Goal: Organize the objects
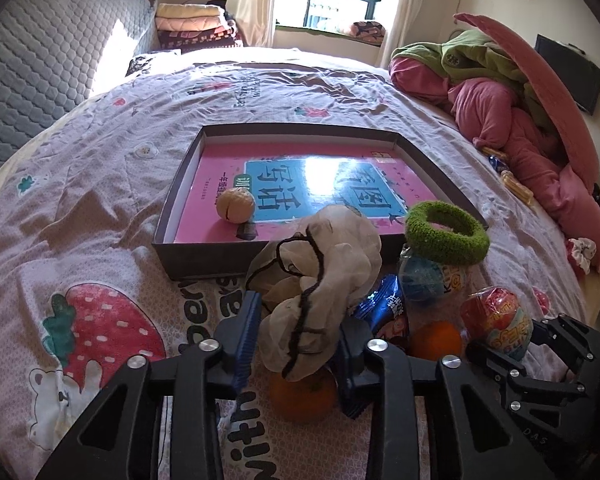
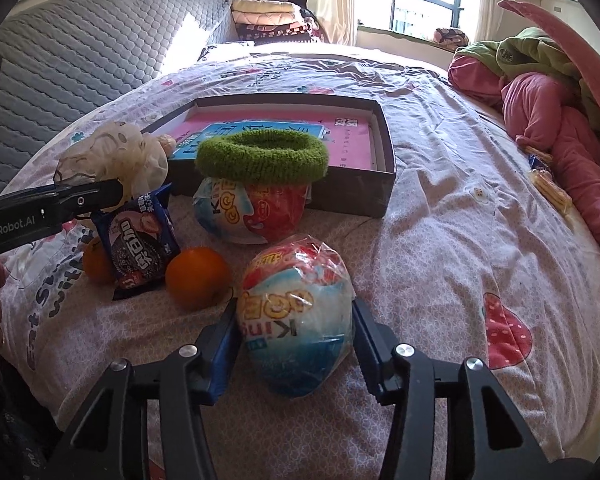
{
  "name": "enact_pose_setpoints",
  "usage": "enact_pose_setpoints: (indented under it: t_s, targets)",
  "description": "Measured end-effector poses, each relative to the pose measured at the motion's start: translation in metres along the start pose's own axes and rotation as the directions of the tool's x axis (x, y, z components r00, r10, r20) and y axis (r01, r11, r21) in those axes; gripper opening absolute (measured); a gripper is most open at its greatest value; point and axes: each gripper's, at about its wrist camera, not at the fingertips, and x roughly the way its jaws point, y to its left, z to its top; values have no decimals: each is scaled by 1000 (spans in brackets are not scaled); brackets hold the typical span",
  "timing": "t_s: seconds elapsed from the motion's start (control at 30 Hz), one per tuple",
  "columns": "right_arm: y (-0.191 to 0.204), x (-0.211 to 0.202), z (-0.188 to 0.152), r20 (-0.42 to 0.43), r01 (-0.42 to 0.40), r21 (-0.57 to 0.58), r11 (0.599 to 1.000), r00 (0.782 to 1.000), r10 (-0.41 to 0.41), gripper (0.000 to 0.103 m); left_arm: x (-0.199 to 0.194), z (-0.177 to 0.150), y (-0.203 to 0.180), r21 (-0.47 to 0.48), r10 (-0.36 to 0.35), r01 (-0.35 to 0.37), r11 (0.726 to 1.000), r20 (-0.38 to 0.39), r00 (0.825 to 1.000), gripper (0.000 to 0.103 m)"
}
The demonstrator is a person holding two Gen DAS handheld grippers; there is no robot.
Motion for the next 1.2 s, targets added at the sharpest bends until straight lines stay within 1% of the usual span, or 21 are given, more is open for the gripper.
enact_pose_setpoints:
  t_s: [0.03, 0.1, 0.23, 0.33, 0.87, 1.2]
  targets:
    - [0, 0, 0, 4, -2, -1, 1000, 1000, 2, 52, 1, 0, 0, 0, -5, 5, 1000, -3, 1000, 27]
    - [0, 0, 0, 7, -4, -1, 1000, 1000, 4, 52, 2, 1, -1, 2, -8, 8, 1000, -1, 1000, 20]
    - [-1, -2, 1, 17, -7, 5, 1000, 1000, 6, 52, 0, 1, 0, 7, -11, 11, 1000, 14, 1000, 16]
    - [-2, -4, 2, 28, -9, 8, 1000, 1000, 9, 52, -3, 3, 1, 3, -19, 19, 1000, 19, 1000, 16]
    - [-3, -26, 8, 106, -9, 13, 1000, 994, 8, 52, -32, 14, 6, -13, -3, 4, 1000, 80, 997, 16]
    - [1, -43, 15, 159, -4, -9, 1000, 987, 5, 52, -48, 18, 2, -7, 2, -1, 1000, 107, 994, 16]
